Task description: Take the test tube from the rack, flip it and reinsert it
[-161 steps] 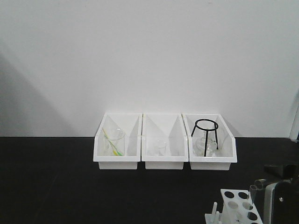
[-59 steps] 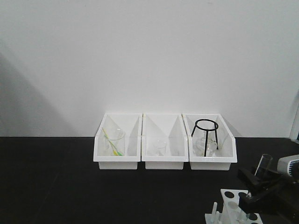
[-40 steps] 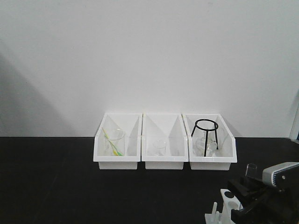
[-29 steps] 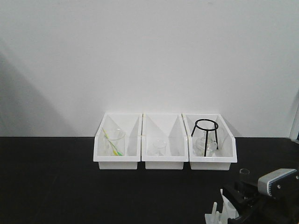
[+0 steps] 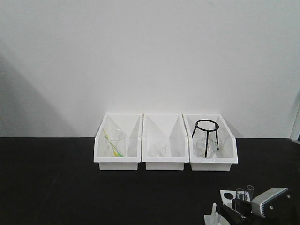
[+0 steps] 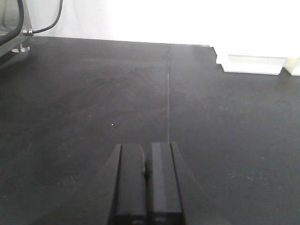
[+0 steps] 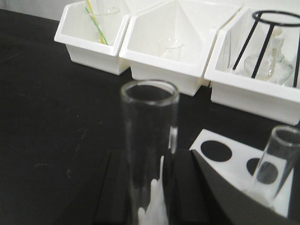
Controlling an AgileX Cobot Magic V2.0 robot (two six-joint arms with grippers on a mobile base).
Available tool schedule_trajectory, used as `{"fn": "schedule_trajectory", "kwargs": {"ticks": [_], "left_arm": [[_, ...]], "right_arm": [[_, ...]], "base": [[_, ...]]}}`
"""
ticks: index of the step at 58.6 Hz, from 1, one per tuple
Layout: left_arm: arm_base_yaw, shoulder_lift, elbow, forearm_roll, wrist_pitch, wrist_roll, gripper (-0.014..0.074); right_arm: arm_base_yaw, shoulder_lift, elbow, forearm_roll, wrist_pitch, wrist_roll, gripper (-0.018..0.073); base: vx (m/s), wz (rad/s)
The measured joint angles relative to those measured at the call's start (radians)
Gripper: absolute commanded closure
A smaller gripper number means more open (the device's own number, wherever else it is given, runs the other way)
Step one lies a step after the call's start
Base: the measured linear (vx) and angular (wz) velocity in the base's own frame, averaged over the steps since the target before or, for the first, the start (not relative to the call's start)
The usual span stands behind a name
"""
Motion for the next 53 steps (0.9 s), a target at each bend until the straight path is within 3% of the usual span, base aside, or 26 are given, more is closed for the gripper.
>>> {"fn": "schedule_trajectory", "kwargs": {"ticks": [26, 45, 53], "left_arm": [[0.000, 0.000, 0.000, 0.000, 0.000, 0.000, 0.0603], [0.000, 0.000, 0.000, 0.000, 0.000, 0.000, 0.0603], [0.000, 0.000, 0.000, 0.000, 0.000, 0.000, 0.0603]], "right_arm": [[0.000, 0.028, 0.000, 0.001, -0.070, 0.000, 0.0125], [0.000, -0.095, 0.000, 0.003, -0.082, 0.005, 0.0090], [0.000, -0.280, 0.000, 0.001, 0.000, 0.086, 0.0090]], "base": [[0.00, 0.00], [0.00, 0.00], [0.00, 0.00]]}}
